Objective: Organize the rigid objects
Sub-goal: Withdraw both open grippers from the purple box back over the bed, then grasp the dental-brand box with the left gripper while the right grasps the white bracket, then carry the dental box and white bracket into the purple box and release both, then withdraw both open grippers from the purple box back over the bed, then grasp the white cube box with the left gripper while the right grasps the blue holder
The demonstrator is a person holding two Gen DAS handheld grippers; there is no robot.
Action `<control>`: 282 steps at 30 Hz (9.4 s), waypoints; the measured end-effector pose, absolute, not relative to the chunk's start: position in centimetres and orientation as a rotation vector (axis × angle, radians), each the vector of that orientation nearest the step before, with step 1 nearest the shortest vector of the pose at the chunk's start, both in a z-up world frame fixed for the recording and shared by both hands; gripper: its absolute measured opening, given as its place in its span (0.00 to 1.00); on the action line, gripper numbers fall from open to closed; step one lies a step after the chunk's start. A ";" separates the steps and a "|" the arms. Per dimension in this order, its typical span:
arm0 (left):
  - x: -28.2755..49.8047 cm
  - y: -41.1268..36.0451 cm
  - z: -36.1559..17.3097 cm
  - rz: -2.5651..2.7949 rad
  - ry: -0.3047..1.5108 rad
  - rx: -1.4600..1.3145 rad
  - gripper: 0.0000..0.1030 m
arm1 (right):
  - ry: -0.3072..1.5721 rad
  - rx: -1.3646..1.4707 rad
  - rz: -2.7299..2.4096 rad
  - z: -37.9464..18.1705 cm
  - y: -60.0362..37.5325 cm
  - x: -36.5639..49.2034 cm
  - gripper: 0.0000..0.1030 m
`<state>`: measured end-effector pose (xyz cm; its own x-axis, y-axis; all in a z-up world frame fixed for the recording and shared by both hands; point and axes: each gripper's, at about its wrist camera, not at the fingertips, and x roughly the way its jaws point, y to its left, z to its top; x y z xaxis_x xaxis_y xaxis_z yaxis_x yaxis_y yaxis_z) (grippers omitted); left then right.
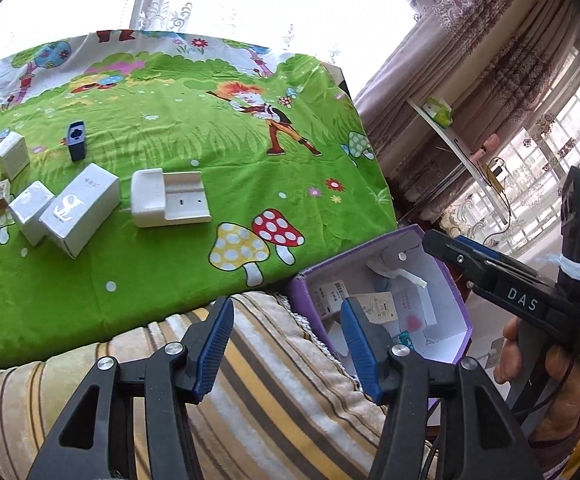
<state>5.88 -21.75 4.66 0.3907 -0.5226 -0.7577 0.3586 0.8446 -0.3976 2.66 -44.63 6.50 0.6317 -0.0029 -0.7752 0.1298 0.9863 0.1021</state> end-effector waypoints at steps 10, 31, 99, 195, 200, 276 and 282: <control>7.7 -14.9 6.8 -0.279 0.916 -0.118 0.74 | 0.811 0.030 -0.024 8.6 -39.2 3.5 0.91; 10.6 -4.0 10.6 -0.111 0.728 -0.089 0.82 | 0.771 0.059 0.097 9.6 -32.9 7.1 0.92; 21.8 0.5 -2.4 0.075 1.032 -0.132 0.80 | 1.071 -0.078 0.190 -2.7 -24.6 17.8 0.37; -1.3 -31.3 4.2 -0.721 1.046 0.105 0.99 | 0.836 0.254 -0.179 5.7 -51.7 -1.4 0.68; -1.1 -29.7 4.3 -0.646 1.039 0.137 0.99 | 0.840 0.244 -0.171 5.7 -51.4 -1.6 0.69; 22.0 -0.1 2.1 -0.153 0.998 -0.069 0.85 | 0.998 -0.127 0.350 4.2 -20.9 20.0 0.77; 25.8 -0.2 1.2 -0.190 0.968 -0.027 0.84 | 1.001 -0.132 0.338 3.0 -18.8 24.4 0.77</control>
